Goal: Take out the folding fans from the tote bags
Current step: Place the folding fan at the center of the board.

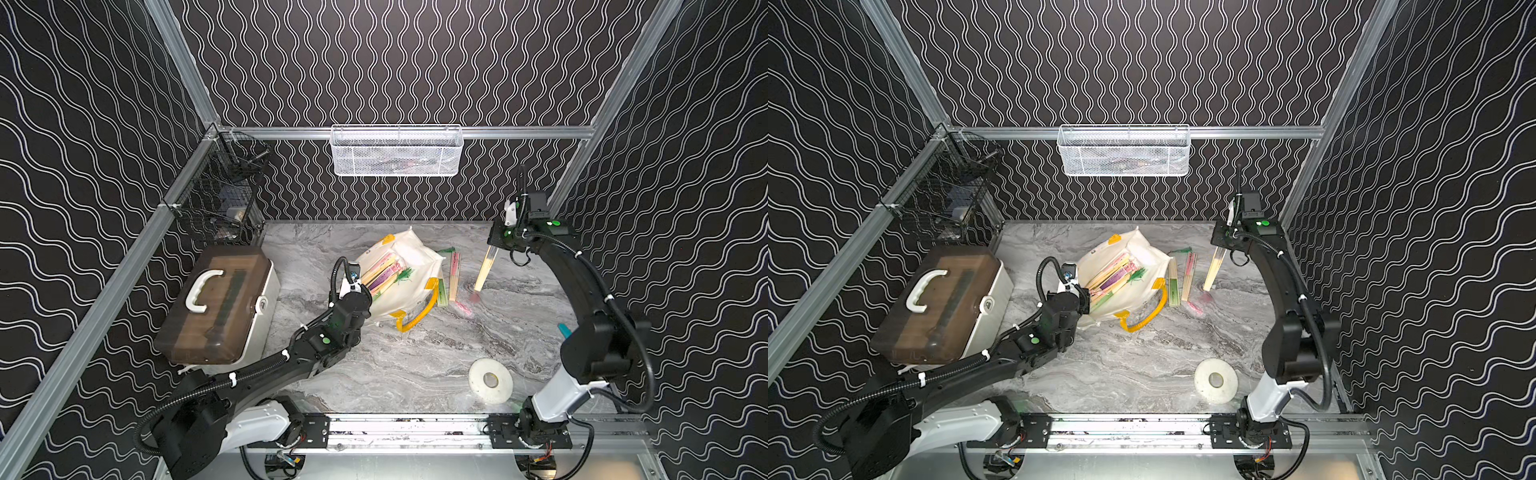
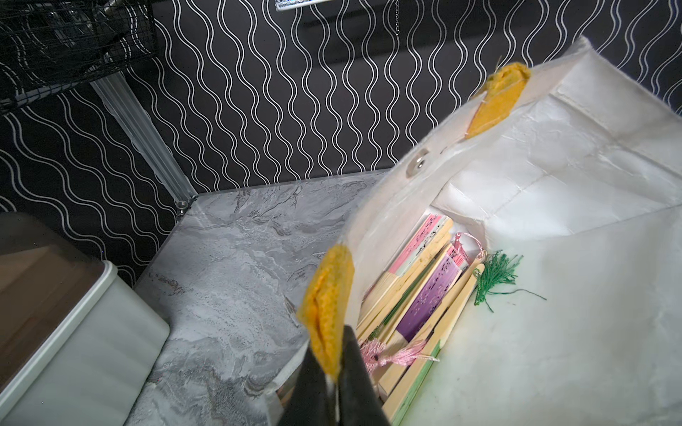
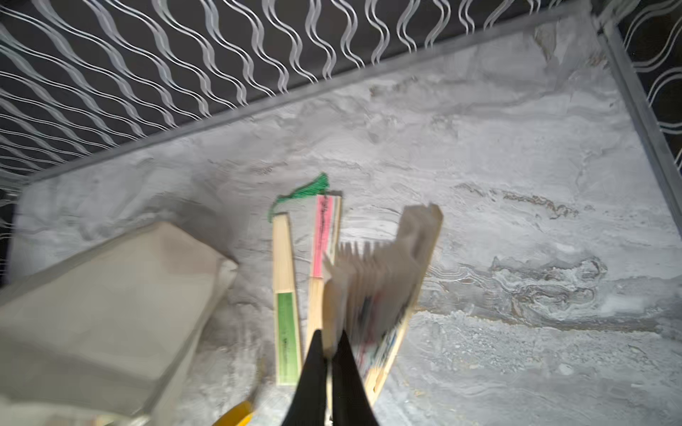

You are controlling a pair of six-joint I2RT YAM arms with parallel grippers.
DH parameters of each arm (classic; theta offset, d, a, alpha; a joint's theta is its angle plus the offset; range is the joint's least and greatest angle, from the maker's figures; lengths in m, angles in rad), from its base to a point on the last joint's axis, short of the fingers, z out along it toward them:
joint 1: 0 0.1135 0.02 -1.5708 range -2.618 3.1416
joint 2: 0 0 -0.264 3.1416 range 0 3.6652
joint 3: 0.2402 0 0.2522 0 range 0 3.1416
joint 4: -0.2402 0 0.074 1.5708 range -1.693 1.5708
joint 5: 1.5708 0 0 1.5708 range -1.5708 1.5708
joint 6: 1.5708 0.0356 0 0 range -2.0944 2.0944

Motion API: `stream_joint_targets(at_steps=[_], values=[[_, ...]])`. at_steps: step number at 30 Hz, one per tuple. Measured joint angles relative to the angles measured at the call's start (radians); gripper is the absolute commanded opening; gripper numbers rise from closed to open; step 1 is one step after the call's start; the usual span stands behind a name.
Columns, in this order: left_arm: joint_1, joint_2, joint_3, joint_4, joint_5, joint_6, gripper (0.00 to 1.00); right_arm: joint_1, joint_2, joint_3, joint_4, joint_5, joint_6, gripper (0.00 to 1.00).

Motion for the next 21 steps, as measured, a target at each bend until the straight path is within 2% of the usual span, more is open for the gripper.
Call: stream_joint_targets(at_steps=[8,16,18,21], values=[[0.001,-0.005,0.0,-0.009,0.001,-0.008,0.0,-0.056,0.317,0.203,-0.11,-0.043,-0.041,0.05],[0.001,0.003,0.002,-0.009,0.016,-0.022,0.0,-0.06,0.571,0.387,-0.191,-0.102,-0.073,0.07],[0.001,0.002,0.002,-0.009,0.021,-0.022,0.0,-0.06,0.607,0.42,-0.201,-0.104,-0.076,0.13],[0.001,-0.001,0.002,-0.008,0.027,-0.022,0.0,-0.06,0.645,0.452,-0.212,-0.092,-0.082,0.27]])
